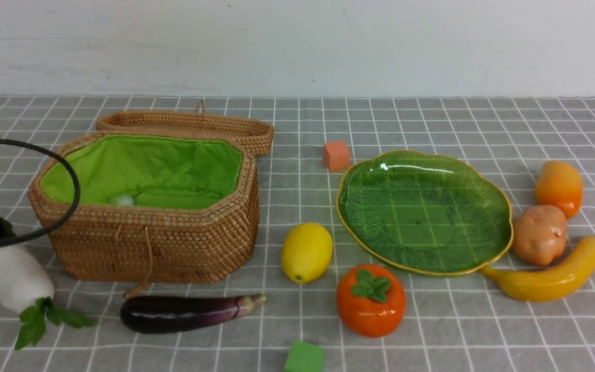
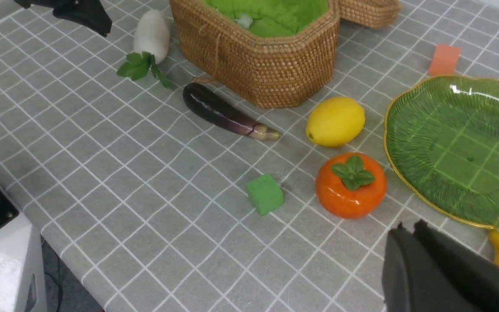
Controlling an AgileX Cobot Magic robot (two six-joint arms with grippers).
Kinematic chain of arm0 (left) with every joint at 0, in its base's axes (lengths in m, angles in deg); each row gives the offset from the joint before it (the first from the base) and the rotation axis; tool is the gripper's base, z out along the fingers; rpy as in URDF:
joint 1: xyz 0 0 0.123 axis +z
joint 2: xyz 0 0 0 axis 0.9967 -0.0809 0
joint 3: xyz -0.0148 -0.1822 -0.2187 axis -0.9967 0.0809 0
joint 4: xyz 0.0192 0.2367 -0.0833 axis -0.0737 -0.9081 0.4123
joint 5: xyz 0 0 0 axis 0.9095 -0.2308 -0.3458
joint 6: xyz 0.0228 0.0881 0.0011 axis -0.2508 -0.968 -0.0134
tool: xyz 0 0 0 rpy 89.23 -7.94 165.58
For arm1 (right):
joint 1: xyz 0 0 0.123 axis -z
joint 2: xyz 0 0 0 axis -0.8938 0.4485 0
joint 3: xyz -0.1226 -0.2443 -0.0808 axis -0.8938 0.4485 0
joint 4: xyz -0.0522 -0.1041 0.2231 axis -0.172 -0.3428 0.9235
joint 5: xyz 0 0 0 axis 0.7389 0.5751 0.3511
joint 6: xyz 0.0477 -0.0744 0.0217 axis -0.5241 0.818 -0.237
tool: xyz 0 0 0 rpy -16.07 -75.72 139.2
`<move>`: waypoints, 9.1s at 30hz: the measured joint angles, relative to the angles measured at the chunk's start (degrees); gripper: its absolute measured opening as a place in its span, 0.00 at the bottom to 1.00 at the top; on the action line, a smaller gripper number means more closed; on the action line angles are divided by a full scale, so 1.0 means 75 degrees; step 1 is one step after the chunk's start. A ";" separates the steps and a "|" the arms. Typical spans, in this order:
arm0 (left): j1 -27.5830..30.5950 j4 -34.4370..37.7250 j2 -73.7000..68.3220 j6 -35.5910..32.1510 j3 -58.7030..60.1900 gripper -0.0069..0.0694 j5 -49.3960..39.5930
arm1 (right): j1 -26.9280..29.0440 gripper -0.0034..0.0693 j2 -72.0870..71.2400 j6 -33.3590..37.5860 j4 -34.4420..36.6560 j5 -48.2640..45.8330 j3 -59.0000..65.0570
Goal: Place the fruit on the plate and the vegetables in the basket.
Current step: Take a daikon with your left arm and place it on the basket on the left, then use the left arm to grab an eggplant and put it into the left basket, then grab a lemon with your left arm and place it on the plate on the right
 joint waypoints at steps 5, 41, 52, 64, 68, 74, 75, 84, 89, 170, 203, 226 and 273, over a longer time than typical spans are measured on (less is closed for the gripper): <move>0.0196 0.0531 -0.0611 -0.0605 -0.0025 0.19 0.0719 | -0.0017 0.07 0.0000 0.0078 -0.0007 0.0000 0.0001; 0.0196 0.0649 -0.2957 -0.0672 -0.0049 0.72 0.2713 | -0.0017 0.07 0.0000 0.0078 0.0250 0.0279 -0.0001; -0.0104 -0.0090 0.0516 -0.1526 -0.0122 0.72 0.1739 | -0.0017 0.08 0.0000 -0.0012 0.0252 0.0281 -0.0001; -0.3416 -0.1148 -0.0396 -0.7195 -0.2995 0.72 -0.0331 | -0.0017 0.09 0.0000 -0.0012 -0.0390 0.0380 -0.0149; -0.3622 -0.1921 -0.1640 -0.7693 -0.4032 0.72 -0.0650 | -0.0017 0.09 0.0000 -0.0012 -0.0415 0.0146 -0.0149; -0.3628 -0.3008 -0.2849 -0.7751 -0.4615 0.72 0.0244 | -0.0017 0.09 0.0000 -0.0066 -0.0407 -0.0128 -0.0149; -0.3628 -0.3204 -0.3095 -0.7725 -0.4632 0.72 0.0508 | -0.0017 0.09 0.0000 -0.0073 -0.0407 -0.0163 -0.0149; -0.3637 -0.3264 -0.3225 -0.7574 -0.4631 0.94 0.0571 | -0.0017 0.10 0.0000 -0.0223 -0.0391 -0.0179 -0.0155; -0.3637 -0.2535 -0.2632 -0.6874 -0.4623 0.92 -0.0135 | -0.0017 0.11 0.0000 -0.0240 -0.0515 -0.0179 -0.0155; -0.4662 -0.5789 -0.1764 -0.4382 -0.2736 0.58 0.0168 | -0.0017 0.18 0.0000 -0.0123 -0.0180 -0.0063 -0.0155; -0.8266 -0.3171 -0.3710 0.0709 -0.5059 0.40 -0.1839 | -0.0017 0.19 -0.1377 -0.1454 -0.1385 -0.1099 -0.0251; -0.7506 -0.4827 -0.6861 0.0879 -0.7197 0.86 -0.1337 | -0.0017 0.20 -0.1593 -0.1703 -0.0831 -0.1099 0.0181; -0.8124 -0.4161 -0.7402 0.1107 -0.8992 0.96 0.1273 | -0.0017 0.20 -0.1601 -0.2478 -0.1871 -0.1105 0.0184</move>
